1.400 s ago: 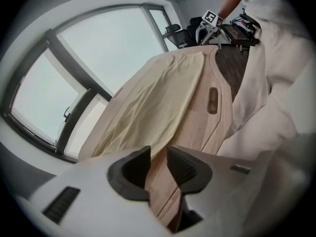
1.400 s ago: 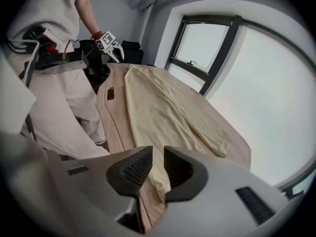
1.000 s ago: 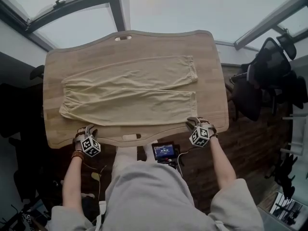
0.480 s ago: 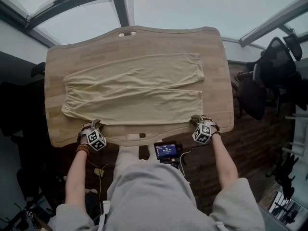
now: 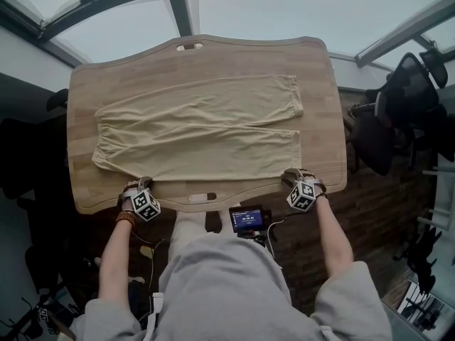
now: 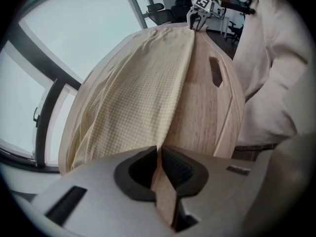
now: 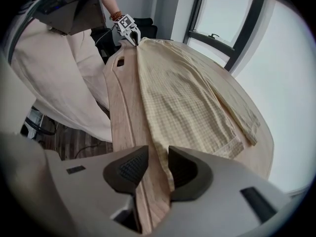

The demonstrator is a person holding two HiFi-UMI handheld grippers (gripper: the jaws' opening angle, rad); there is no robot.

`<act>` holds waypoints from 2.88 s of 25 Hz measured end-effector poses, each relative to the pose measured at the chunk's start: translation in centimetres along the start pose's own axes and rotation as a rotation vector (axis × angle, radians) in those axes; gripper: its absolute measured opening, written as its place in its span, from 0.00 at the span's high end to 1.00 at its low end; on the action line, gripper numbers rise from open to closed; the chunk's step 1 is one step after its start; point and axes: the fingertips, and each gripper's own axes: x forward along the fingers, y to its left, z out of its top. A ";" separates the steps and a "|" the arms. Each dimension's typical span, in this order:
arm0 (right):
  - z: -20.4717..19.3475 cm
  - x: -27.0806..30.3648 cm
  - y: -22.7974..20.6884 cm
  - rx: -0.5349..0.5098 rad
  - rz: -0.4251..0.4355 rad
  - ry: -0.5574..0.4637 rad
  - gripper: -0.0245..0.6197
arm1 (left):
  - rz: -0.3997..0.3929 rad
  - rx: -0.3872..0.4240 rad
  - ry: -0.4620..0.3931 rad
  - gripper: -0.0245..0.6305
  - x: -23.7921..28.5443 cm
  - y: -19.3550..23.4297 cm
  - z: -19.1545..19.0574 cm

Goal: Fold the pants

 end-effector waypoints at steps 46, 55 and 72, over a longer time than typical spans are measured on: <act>0.9 -5.8 -3.3 0.014 -0.095 0.164 0.95 | 0.254 0.048 0.199 0.85 0.7 14.5 -20.8; 1.9 -8.2 -3.4 0.046 -0.103 0.139 0.95 | 0.175 0.028 0.141 0.93 -1.6 11.2 -22.1; 3.9 -17.5 -7.6 0.172 -0.140 0.035 0.95 | 0.058 -0.050 -0.098 0.93 -12.0 10.2 -22.2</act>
